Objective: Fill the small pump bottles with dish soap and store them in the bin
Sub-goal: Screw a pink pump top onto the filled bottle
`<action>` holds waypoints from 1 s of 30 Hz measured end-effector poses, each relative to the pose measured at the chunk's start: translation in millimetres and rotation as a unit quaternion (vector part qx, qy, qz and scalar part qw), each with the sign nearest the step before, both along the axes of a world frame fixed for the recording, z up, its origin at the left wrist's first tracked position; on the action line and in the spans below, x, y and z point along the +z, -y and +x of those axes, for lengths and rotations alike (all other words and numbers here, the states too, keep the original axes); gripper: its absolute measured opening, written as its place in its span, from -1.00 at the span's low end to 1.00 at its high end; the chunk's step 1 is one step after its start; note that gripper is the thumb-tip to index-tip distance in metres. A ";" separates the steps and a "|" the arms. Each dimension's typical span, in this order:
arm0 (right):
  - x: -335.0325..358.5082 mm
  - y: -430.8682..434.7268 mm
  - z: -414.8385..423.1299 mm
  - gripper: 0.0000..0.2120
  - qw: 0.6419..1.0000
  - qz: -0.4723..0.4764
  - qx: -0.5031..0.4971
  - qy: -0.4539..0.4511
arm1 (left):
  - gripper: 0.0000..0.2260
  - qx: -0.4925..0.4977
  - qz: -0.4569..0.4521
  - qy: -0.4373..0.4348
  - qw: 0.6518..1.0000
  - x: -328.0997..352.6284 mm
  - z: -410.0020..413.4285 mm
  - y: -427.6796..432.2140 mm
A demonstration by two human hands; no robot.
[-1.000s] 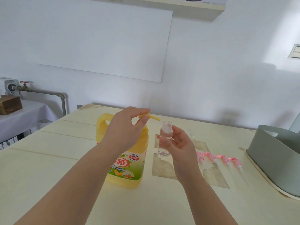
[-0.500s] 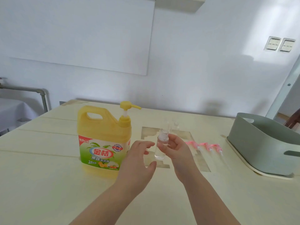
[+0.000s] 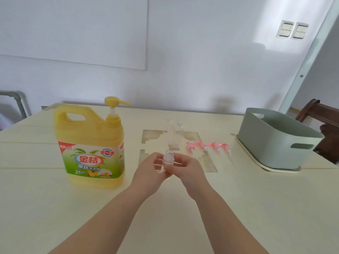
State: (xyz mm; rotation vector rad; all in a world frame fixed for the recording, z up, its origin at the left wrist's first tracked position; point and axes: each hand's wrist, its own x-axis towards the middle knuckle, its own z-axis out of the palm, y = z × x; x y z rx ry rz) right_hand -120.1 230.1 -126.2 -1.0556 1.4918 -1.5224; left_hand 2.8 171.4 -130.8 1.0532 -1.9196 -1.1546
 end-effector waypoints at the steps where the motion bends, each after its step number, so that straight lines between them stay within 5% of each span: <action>1: -1.0 -1.0 -1.1 -0.69 1.000 0.002 -0.001 -0.003 | -0.75 0.002 0.002 0.000 1.000 -1.4 -1.5 -0.4; 12: -4.7 -13.2 -48.0 -0.90 0.991 0.024 -0.128 -0.033 | -0.71 0.019 0.023 0.004 1.000 -10.6 -21.6 4.2; 20: -8.4 -1.1 -92.4 -0.76 0.973 0.018 -0.228 -0.030 | -0.73 0.013 0.028 0.012 0.999 -12.1 -44.1 20.4; 30: -16.8 69.8 -112.6 -0.74 0.949 0.110 -0.199 -0.220 | -0.71 0.015 0.030 0.023 0.999 -22.9 -64.0 55.7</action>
